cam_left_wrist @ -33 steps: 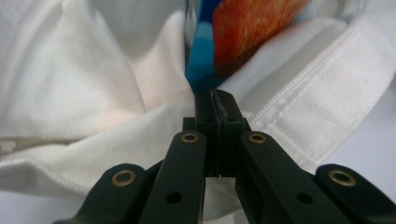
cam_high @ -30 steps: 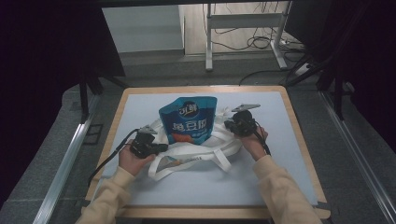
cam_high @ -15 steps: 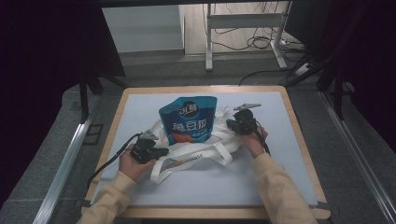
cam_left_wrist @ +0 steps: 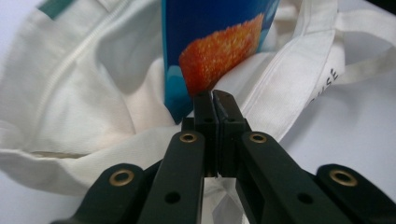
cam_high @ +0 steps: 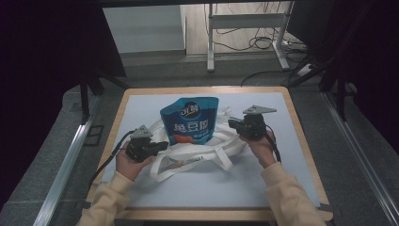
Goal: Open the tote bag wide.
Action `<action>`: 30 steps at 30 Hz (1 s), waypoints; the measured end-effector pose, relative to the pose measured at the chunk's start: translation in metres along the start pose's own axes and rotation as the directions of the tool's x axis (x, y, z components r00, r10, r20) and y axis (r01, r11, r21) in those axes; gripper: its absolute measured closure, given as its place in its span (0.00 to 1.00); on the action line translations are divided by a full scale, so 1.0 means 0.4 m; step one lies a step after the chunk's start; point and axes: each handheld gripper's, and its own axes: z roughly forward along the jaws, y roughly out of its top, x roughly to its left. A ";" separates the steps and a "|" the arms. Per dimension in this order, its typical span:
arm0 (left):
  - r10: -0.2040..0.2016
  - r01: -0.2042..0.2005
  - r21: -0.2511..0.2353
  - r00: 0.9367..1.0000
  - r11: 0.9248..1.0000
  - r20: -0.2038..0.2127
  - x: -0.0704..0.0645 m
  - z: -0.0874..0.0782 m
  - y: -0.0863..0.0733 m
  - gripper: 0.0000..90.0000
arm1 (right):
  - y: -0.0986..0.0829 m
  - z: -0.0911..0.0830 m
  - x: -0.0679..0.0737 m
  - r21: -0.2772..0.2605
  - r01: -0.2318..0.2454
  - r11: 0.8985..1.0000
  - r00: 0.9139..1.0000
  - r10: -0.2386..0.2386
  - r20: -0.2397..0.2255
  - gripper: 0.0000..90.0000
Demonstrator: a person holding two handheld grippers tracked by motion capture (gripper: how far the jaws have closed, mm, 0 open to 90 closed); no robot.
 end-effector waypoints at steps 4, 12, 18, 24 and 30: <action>-0.020 0.020 -0.016 1.000 1.000 -0.012 0.012 -0.016 -0.007 0.98 | -0.025 -0.035 0.008 -0.007 0.006 1.000 1.000 -0.007 -0.022 0.99; -0.086 0.082 -0.083 0.996 0.993 -0.037 0.030 -0.083 -0.066 0.95 | -0.102 -0.122 0.006 0.001 0.032 0.999 0.999 -0.032 -0.038 0.96; -0.095 0.088 -0.084 0.992 0.993 -0.086 0.039 -0.098 -0.106 0.88 | -0.160 -0.169 -0.026 0.022 0.003 1.000 1.000 -0.003 -0.011 0.84; -0.114 0.106 -0.057 0.981 0.993 -0.158 0.048 -0.083 -0.149 0.68 | -0.219 -0.177 -0.041 0.059 -0.007 0.998 1.000 0.007 -0.002 0.64; -0.119 0.115 -0.036 0.977 0.993 -0.175 0.056 -0.076 -0.166 0.50 | -0.260 -0.168 -0.047 0.084 -0.026 0.996 1.000 0.027 -0.011 0.57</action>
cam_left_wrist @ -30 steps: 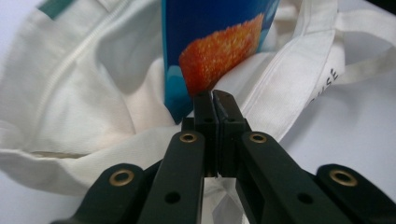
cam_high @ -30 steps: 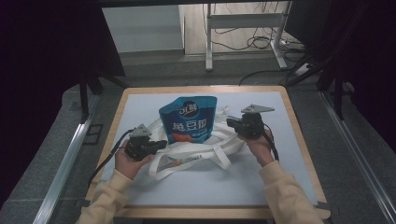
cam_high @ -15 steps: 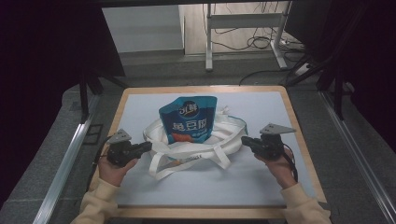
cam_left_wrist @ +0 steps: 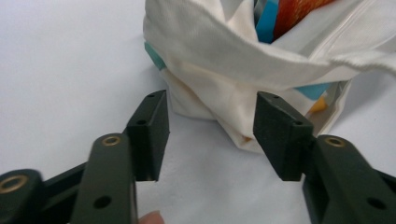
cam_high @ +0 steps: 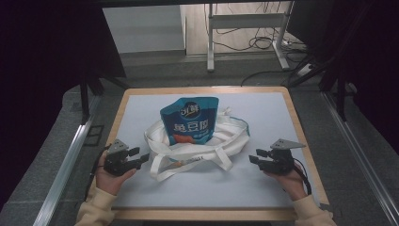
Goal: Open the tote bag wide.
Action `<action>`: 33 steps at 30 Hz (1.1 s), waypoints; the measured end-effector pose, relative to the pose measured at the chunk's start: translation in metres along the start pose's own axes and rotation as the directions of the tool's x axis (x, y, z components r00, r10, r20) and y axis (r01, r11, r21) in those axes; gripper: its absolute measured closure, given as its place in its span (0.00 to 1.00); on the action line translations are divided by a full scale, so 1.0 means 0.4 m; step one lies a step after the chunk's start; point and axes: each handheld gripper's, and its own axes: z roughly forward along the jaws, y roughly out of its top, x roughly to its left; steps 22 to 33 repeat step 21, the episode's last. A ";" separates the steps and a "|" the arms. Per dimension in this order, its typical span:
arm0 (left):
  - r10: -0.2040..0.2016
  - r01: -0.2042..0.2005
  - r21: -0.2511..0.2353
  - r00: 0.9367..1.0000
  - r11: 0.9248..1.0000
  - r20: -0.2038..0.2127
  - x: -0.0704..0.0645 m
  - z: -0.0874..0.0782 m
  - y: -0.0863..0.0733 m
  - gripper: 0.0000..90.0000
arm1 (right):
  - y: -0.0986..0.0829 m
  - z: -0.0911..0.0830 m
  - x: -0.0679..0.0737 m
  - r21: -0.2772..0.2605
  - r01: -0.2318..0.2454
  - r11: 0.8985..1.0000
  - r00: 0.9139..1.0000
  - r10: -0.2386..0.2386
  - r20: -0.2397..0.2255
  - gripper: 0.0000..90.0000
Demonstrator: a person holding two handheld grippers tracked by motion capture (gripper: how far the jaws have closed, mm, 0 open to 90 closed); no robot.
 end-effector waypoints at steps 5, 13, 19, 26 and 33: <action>0.009 -0.009 0.013 1.000 1.000 0.002 -0.005 0.006 -0.002 0.45 | 0.001 0.003 0.005 -0.009 0.010 1.000 1.000 -0.009 0.015 0.53; -0.001 0.001 0.012 1.000 1.000 -0.003 -0.003 0.005 -0.004 0.43 | -0.008 0.012 0.005 -0.006 0.015 1.000 0.999 -0.015 0.032 0.50; 0.002 -0.002 0.011 1.000 1.000 -0.013 0.000 0.011 -0.004 0.39 | -0.009 0.008 0.004 -0.033 0.022 0.999 0.999 -0.020 0.049 0.46; 0.002 -0.001 0.014 1.000 1.000 -0.016 0.001 0.013 -0.006 0.39 | -0.007 0.007 0.003 -0.041 0.020 0.999 0.999 -0.018 0.051 0.45; 0.002 -0.001 0.014 1.000 1.000 -0.016 0.001 0.013 -0.006 0.39 | -0.007 0.007 0.003 -0.041 0.020 0.999 0.999 -0.018 0.051 0.45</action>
